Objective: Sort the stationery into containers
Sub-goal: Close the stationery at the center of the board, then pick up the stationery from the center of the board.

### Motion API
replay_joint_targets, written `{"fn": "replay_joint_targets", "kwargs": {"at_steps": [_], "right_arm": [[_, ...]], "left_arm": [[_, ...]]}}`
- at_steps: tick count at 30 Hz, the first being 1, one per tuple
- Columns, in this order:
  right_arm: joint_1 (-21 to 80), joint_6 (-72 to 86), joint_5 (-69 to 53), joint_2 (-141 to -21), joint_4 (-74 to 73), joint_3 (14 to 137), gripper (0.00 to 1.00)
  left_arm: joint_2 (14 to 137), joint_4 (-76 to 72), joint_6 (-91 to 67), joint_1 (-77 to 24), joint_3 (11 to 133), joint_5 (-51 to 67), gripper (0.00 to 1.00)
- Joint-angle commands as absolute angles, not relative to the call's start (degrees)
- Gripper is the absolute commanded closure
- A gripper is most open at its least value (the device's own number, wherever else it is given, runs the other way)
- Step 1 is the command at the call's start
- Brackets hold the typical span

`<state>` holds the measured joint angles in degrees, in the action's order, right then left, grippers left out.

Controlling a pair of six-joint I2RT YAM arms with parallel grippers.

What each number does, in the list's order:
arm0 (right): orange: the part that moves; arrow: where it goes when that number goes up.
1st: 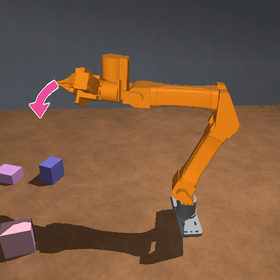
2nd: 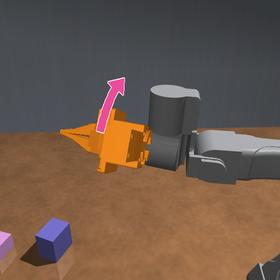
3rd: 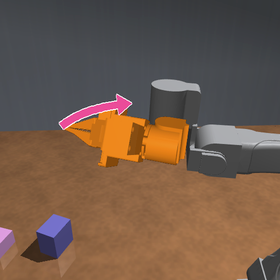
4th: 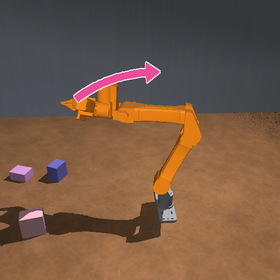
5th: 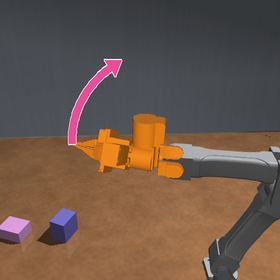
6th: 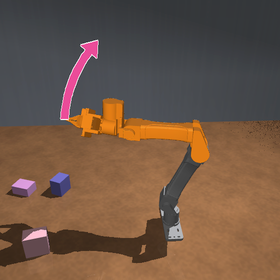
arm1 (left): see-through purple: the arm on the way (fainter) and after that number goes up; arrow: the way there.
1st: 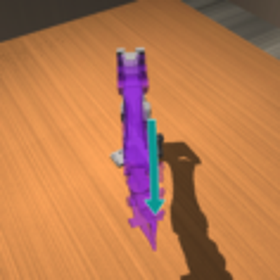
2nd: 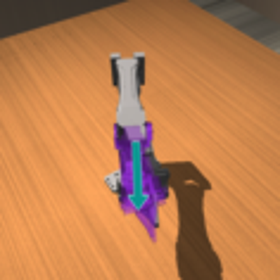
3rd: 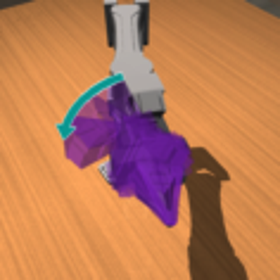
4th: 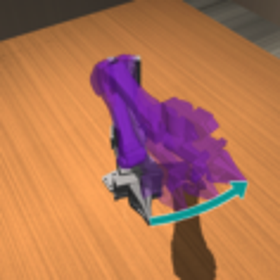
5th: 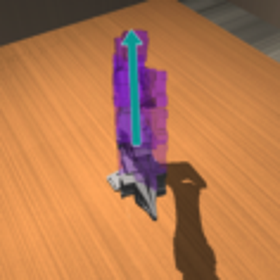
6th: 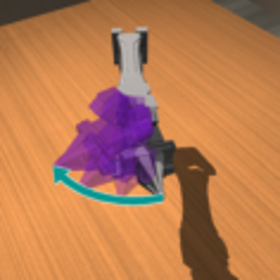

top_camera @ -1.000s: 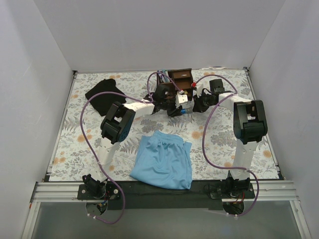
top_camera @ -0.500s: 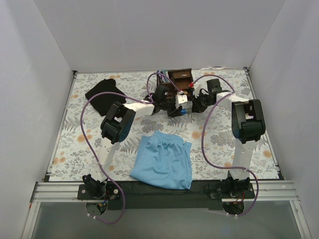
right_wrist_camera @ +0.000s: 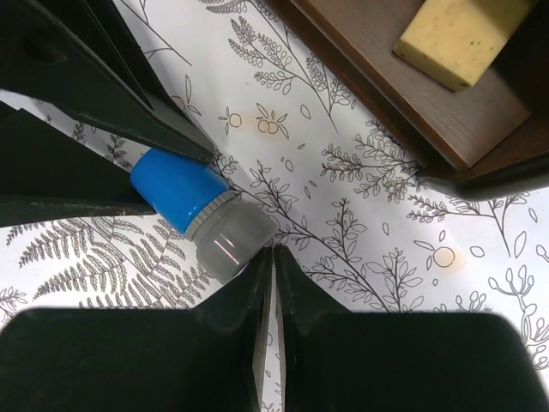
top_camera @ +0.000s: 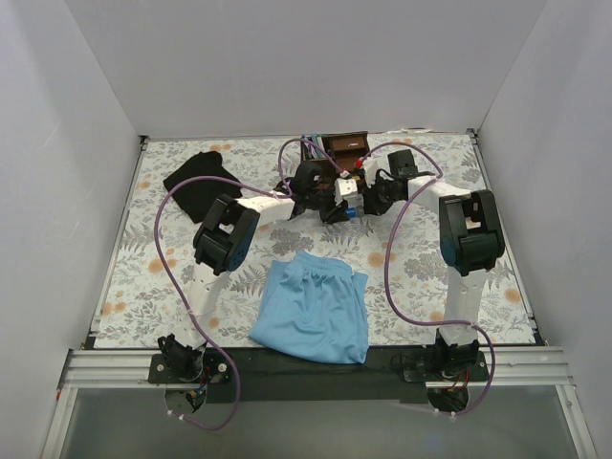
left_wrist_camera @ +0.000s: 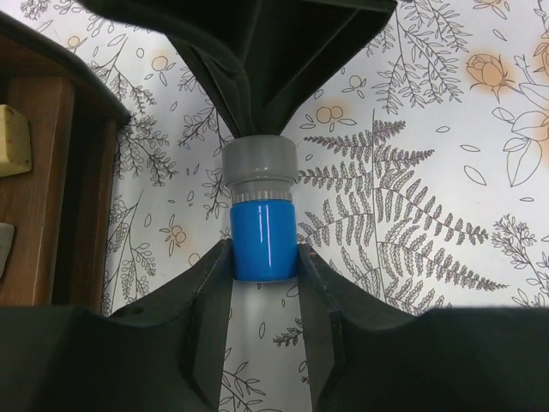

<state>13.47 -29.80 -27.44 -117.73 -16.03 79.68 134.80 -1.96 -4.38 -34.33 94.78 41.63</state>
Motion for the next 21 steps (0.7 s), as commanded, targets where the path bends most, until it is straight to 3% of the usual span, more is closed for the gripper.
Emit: {"fn": "replay_joint_targets", "kwargs": {"at_steps": [1, 13, 21], "right_arm": [[20.0, -23.0, -39.2, -115.1, -14.9, 76.7, 0.85], [17.1, -20.1, -37.0, -110.6, -13.2, 72.5, 0.84], [14.0, -19.7, -33.3, -107.7, -15.8, 72.0, 0.75]], "left_arm": [[137.3, -6.6, -8.0, -36.0, 97.0, 42.6, 1.0], [134.7, -2.6, -11.8, -35.0, 96.2, 42.5, 1.0], [128.8, -0.4, -14.2, -34.5, 93.7, 42.2, 1.0]]}}
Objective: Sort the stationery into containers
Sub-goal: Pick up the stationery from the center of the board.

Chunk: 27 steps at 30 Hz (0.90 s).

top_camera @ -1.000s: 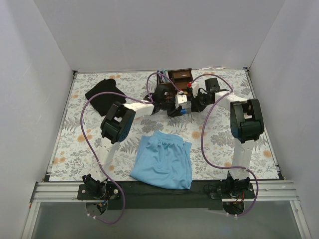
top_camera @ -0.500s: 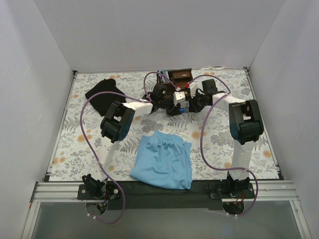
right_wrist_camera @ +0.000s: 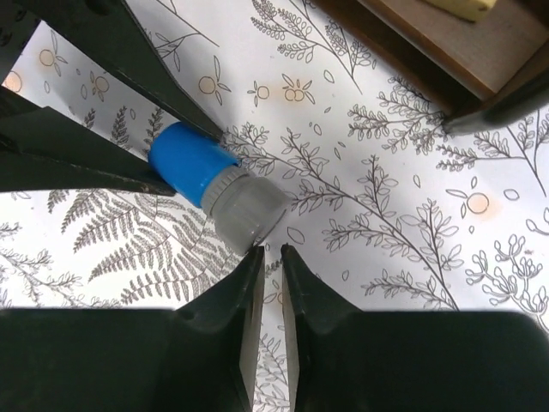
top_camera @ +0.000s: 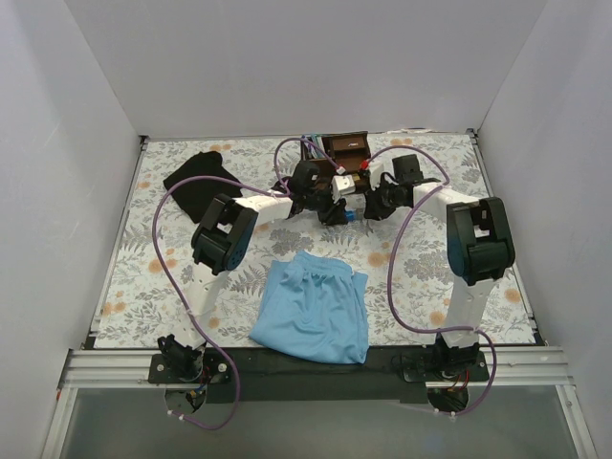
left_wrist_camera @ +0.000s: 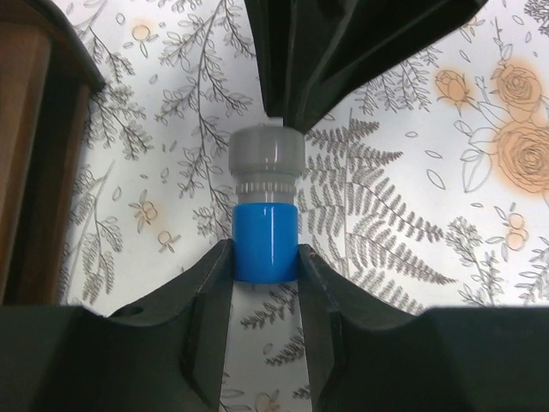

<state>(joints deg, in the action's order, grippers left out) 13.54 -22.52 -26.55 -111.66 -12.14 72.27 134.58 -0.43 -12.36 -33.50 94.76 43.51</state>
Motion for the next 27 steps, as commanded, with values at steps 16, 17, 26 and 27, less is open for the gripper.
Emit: {"fn": "replay_joint_targets", "kwargs": {"at_steps": [16, 17, 26, 27], "right_arm": [[8.1, -25.8, -30.4, -102.6, -28.1, 75.2, 0.7], [8.5, -25.4, -30.8, -101.7, -28.0, 75.7, 0.7], [11.1, -20.0, -36.1, -98.6, -27.6, 81.9, 0.69], [11.8, -20.1, -36.5, -98.3, -27.6, 82.1, 0.69]], "left_arm": [[110.3, 12.5, -17.3, -34.4, 84.7, 40.0, 1.0], [109.8, 13.4, -17.3, -34.4, 84.8, 40.1, 1.0], [105.3, 19.2, -16.5, -34.4, 83.0, 39.7, 1.0], [105.1, 19.7, -16.3, -34.5, 82.8, 39.6, 1.0]]}}
